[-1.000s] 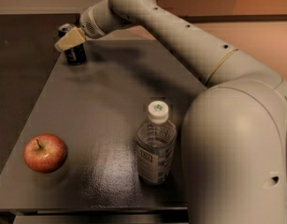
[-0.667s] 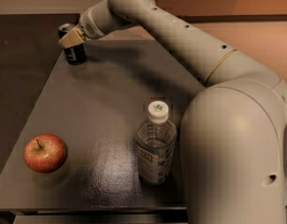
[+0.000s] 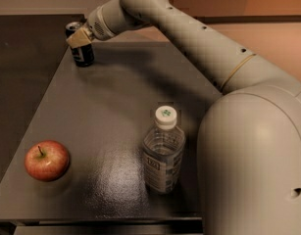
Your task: Move pepsi can near blue plastic bottle
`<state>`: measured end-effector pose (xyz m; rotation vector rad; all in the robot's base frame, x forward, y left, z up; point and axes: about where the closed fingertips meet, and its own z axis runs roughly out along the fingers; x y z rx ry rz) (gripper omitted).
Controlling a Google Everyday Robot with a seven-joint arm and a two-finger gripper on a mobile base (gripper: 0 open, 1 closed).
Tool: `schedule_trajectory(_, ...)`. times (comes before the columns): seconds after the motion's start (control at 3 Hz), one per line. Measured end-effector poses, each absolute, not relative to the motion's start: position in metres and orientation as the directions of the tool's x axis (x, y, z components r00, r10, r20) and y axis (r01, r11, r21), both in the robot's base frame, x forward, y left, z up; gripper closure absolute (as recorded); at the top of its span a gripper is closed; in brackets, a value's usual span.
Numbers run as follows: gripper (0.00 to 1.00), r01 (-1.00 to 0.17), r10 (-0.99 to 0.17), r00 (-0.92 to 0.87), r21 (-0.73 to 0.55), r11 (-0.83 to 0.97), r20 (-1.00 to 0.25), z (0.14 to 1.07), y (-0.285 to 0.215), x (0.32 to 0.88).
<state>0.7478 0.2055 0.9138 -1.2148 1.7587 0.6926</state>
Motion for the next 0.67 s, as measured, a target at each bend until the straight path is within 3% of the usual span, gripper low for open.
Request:
schedule_trajectory(0.33,1.00,-0.936,-0.446,-0.153,-0.015,0.352,-0.882,0.926,0.183,0.736)
schedule_trajectory(0.67,1.00,-0.943,-0.465,-0.171,0.008,0.333,-0.869,0.930,0.152,0.716)
